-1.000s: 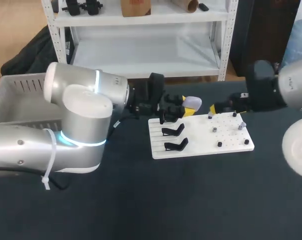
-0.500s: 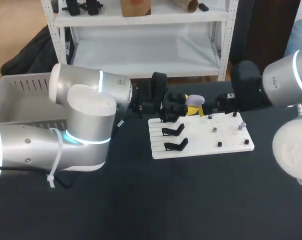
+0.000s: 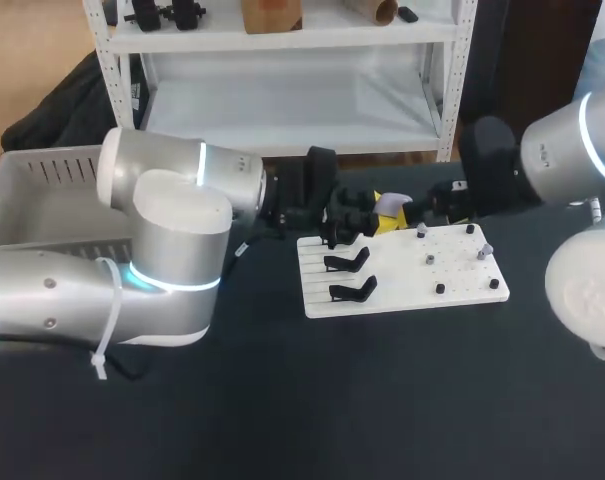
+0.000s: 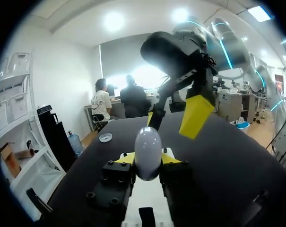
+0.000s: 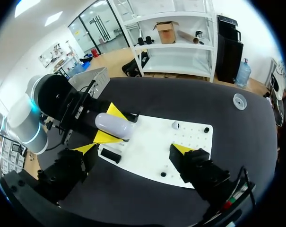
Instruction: Pick up each earbud case from the left stands, insert the matching earbuds, close the lid, and place the case in the box.
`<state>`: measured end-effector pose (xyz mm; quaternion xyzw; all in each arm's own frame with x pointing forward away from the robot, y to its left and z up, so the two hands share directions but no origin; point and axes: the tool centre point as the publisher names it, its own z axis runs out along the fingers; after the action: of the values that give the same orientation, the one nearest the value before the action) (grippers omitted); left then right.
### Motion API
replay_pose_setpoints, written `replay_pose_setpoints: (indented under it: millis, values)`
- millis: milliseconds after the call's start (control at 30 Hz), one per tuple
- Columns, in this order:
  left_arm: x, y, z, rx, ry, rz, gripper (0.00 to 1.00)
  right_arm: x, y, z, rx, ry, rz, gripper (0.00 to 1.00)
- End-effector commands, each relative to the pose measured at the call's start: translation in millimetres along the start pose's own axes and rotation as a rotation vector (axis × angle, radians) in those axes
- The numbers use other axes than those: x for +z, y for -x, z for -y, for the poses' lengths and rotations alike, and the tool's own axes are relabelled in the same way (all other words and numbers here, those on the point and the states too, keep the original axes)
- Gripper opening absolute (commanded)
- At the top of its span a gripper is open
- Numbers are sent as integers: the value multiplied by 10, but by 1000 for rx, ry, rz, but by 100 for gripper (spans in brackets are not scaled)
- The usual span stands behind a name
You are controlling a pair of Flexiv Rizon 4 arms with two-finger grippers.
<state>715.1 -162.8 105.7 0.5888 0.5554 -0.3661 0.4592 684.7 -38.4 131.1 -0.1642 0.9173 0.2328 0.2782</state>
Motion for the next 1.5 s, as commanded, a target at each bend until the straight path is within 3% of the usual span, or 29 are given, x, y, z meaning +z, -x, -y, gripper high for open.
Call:
replay_pose_setpoints:
  millis: [33, 667, 800, 867, 1033, 1200, 1500]
  values:
    - [-14, 7, 50, 5, 8, 8, 0, 21, 25, -3, 3, -7, -4, 100]
    - [-36, 47, 170, 25, -21, 33, 0, -41, 218, 30, -14, -29, 23, 100]
    - [-59, -20, 185, 0, -13, 43, 0, -147, 266, 37, -48, -87, 78, 100]
    - [-118, -44, 180, -23, -18, 86, 0, -219, 267, 65, -89, -130, 77, 100]
    - [-289, -3, 196, -55, -13, 150, 0, -373, 210, 229, -173, -214, 11, 100]
    - [-483, 55, 148, -129, -11, 215, 0, -426, 114, 441, -143, -274, -51, 100]
    - [-705, 127, 87, -154, -13, 210, 0, -301, -154, 707, -107, -404, -173, 100]
